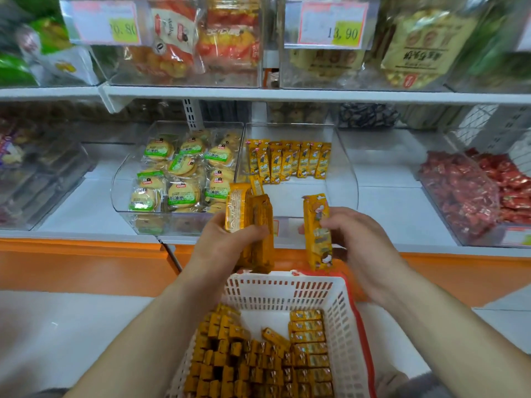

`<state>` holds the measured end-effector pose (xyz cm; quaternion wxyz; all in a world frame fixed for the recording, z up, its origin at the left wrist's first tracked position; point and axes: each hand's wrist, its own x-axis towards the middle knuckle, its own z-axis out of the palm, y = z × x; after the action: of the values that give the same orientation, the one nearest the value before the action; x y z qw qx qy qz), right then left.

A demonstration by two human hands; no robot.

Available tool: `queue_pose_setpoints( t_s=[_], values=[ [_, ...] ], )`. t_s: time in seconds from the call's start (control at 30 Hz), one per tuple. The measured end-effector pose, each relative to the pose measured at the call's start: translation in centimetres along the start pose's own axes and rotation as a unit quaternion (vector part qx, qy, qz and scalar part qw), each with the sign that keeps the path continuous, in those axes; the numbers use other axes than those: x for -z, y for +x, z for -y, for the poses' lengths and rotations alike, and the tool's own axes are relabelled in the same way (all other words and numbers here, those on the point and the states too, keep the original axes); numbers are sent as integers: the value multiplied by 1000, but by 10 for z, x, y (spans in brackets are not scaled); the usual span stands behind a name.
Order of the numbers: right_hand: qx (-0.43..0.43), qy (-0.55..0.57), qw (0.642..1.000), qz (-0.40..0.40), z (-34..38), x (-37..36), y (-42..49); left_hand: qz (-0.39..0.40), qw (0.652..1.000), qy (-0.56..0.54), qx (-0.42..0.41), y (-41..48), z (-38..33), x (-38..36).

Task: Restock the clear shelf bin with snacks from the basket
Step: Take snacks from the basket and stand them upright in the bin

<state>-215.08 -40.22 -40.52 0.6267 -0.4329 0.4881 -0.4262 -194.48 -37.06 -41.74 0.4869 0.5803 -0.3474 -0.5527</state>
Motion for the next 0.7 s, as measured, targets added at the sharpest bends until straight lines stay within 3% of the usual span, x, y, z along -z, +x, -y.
queue_pose_setpoints(
  t_s=[0.2,0.6,0.7],
  values=[
    [57,-67,996,-13,43,-3,41,-33,999,27,-27,18,-15,9],
    [41,-193,954,-224,11,6,252,-67,997,36,-14,56,-13,19],
    [43,-208,946,-243,1,1,276,-61,998,32,-6,65,-9,20]
  ],
)
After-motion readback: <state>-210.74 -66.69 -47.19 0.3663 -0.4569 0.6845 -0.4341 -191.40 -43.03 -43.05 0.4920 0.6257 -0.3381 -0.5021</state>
